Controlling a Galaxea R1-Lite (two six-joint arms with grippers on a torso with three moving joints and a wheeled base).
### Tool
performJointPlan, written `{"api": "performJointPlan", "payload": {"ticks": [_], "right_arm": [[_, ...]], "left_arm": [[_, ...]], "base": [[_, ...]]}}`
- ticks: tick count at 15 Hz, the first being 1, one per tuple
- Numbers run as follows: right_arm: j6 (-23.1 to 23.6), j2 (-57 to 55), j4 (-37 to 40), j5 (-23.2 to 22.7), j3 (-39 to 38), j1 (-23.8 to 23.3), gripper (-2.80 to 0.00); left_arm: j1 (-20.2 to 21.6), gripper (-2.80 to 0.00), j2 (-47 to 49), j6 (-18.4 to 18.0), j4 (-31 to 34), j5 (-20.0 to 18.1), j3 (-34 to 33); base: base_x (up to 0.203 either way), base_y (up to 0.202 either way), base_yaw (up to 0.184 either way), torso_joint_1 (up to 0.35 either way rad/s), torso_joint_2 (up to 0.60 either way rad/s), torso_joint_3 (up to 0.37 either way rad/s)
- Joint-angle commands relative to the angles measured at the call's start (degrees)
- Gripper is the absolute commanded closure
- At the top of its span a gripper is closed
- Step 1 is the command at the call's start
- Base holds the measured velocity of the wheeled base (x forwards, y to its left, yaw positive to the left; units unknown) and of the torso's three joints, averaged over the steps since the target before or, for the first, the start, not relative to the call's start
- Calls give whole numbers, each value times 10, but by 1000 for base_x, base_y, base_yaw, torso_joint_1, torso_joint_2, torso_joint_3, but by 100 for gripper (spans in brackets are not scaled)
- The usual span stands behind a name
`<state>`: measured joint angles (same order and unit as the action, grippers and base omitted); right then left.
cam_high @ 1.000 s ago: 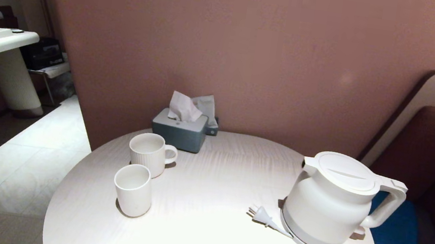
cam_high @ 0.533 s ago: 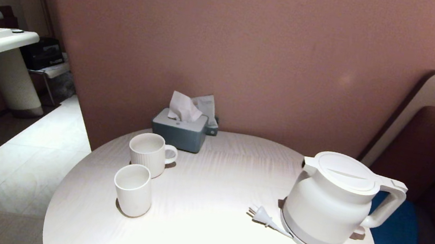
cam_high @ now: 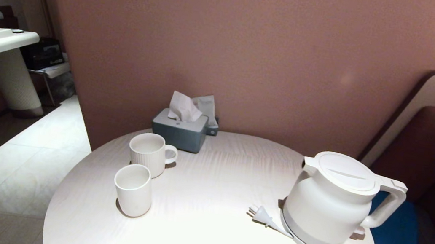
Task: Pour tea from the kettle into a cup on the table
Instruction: Pick up the cup
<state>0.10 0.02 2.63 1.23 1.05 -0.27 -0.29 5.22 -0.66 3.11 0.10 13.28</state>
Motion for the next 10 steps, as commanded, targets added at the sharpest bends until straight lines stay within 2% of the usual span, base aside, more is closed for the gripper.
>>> {"api": "performJointPlan", "payload": {"ticks": [1,6,10], "right_arm": [[1,0,0,0,0,0,0],[0,0,0,0,0,0,0],[0,0,0,0,0,0,0]], "left_arm": [[0,0,81,0,2,-1,51],[-2,0,301,5,3,-4,156],[-5,0,479,37,10,-6,198]], "base": [[0,0,0,0,0,0],[0,0,0,0,0,0],[0,0,0,0,0,0]]}}
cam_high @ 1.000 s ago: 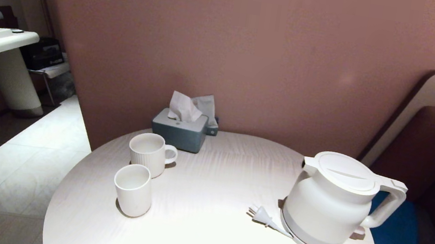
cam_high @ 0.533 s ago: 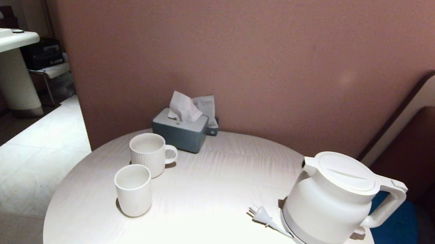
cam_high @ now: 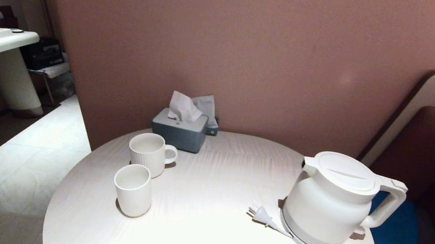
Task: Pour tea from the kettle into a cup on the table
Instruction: Pick up the cup
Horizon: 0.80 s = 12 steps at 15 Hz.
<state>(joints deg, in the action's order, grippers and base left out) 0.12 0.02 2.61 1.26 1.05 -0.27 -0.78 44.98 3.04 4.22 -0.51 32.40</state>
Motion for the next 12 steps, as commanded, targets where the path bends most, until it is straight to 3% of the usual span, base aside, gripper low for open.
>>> {"api": "performJointPlan", "payload": {"ticks": [1,2,5,8,10,12], "right_arm": [[0,0,0,0,0,0,0],[0,0,0,0,0,0,0],[0,0,0,0,0,0,0],[1,0,1,0,0,0,0],[0,0,0,0,0,0,0],[0,0,0,0,0,0,0]], "left_arm": [[-4,0,123,6,14,-3,10],[-10,0,154,13,44,-14,13],[-22,0,179,28,143,-139,13],[-26,0,212,28,156,-180,-8],[-29,0,224,29,73,-181,-48],[-31,0,232,30,-75,-182,-117]], "base": [[0,0,0,0,0,0],[0,0,0,0,0,0],[0,0,0,0,0,0],[0,0,0,0,0,0],[0,0,0,0,0,0],[0,0,0,0,0,0]]}}
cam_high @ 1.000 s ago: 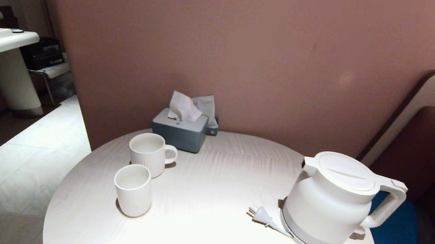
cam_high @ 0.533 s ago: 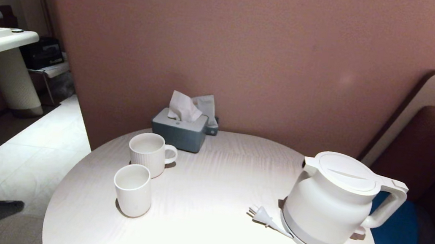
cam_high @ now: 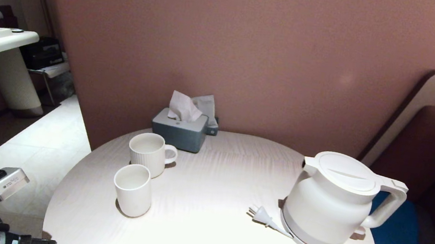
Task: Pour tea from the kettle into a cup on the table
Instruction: Pick up the cup
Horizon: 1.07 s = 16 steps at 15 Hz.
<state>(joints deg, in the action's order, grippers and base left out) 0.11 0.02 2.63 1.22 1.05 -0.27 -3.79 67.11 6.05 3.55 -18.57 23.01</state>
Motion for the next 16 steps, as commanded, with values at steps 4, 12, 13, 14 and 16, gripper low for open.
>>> {"api": "performJointPlan", "payload": {"ticks": [4,12,13,14,16], "right_arm": [[1,0,0,0,0,0,0],[1,0,0,0,0,0,0],[0,0,0,0,0,0,0],[1,0,0,1,0,0,0],[1,0,0,0,0,0,0]], "left_arm": [[-12,0,67,27,-318,-1,-93],[-84,0,138,50,-352,1,-73],[-85,0,158,50,-373,2,-74],[-85,0,179,50,-395,2,-74],[-87,0,216,49,-441,3,-77]], "base": [[0,0,0,0,0,0],[0,0,0,0,0,0],[0,0,0,0,0,0],[0,0,0,0,0,0],[0,0,0,0,0,0]]}}
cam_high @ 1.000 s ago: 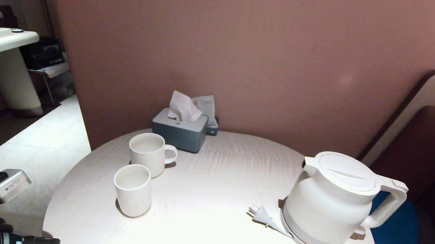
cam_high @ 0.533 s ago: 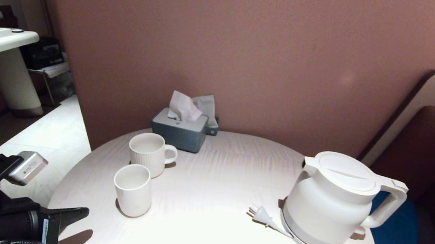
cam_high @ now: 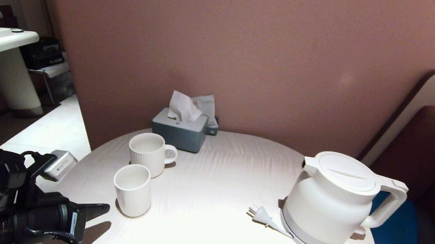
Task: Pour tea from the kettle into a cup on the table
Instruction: Pick up the cup
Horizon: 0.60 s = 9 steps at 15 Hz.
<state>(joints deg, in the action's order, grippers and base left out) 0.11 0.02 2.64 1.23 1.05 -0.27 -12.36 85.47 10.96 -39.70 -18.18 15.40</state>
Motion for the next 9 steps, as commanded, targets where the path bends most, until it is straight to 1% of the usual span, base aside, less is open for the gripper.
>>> {"api": "performJointPlan", "payload": {"ticks": [1,5,8,9], "right_arm": [[1,0,0,0,0,0,0],[1,0,0,0,0,0,0],[0,0,0,0,0,0,0],[1,0,0,0,0,0,0]], "left_arm": [[-1,0,34,0,-14,0,-2],[-1,0,29,0,-14,0,-5],[-1,0,6,-1,-14,1,-15],[-1,-280,1,-2,-13,1,-21]], "base": [[0,0,0,0,0,0],[0,0,0,0,0,0],[0,0,0,0,0,0],[0,0,0,0,0,0]]}}
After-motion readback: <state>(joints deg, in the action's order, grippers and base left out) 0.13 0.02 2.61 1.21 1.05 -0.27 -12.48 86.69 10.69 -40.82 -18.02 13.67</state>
